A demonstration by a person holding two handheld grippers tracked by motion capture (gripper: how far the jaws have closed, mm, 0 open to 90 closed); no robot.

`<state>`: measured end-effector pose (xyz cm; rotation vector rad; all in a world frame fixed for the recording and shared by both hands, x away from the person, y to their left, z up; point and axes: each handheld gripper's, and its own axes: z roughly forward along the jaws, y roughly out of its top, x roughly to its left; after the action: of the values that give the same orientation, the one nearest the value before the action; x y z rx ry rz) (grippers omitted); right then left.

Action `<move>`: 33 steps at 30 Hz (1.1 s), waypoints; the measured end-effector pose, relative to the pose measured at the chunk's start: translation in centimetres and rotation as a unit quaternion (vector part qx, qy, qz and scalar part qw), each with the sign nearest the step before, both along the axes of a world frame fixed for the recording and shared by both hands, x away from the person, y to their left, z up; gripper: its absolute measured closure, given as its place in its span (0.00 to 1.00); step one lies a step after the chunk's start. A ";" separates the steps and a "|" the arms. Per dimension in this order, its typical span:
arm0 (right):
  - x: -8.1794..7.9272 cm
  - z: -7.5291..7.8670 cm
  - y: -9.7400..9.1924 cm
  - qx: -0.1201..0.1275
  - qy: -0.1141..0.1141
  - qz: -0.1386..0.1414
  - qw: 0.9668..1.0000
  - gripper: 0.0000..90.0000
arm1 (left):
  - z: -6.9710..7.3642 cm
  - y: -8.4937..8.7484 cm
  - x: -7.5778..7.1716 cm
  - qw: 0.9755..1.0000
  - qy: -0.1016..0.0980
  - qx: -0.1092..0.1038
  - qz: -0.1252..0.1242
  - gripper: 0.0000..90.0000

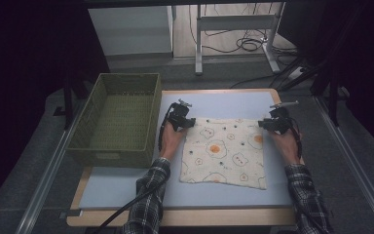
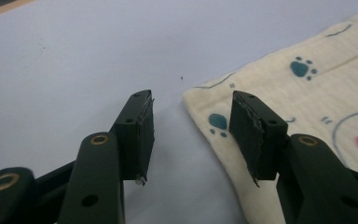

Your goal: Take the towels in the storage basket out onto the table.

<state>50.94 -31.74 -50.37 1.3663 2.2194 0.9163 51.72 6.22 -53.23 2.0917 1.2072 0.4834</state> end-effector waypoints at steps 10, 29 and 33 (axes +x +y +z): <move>0.7 -0.6 1.4 -0.032 0.009 0.002 0.999 0.98 | -0.1 -0.5 -0.1 0.999 0.019 -0.040 -0.016 0.98; -5.7 4.2 -1.2 0.044 -0.043 0.051 0.997 0.98 | 3.0 0.6 -7.1 0.998 -0.056 -0.028 -0.019 0.98; -7.9 4.1 -1.5 0.056 -0.041 0.066 0.995 0.98 | 2.8 0.9 -9.0 0.998 -0.054 -0.033 -0.022 0.98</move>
<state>43.06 -33.22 -46.23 1.2167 2.2467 1.1392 42.68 7.12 -50.45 2.0053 1.0990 0.5210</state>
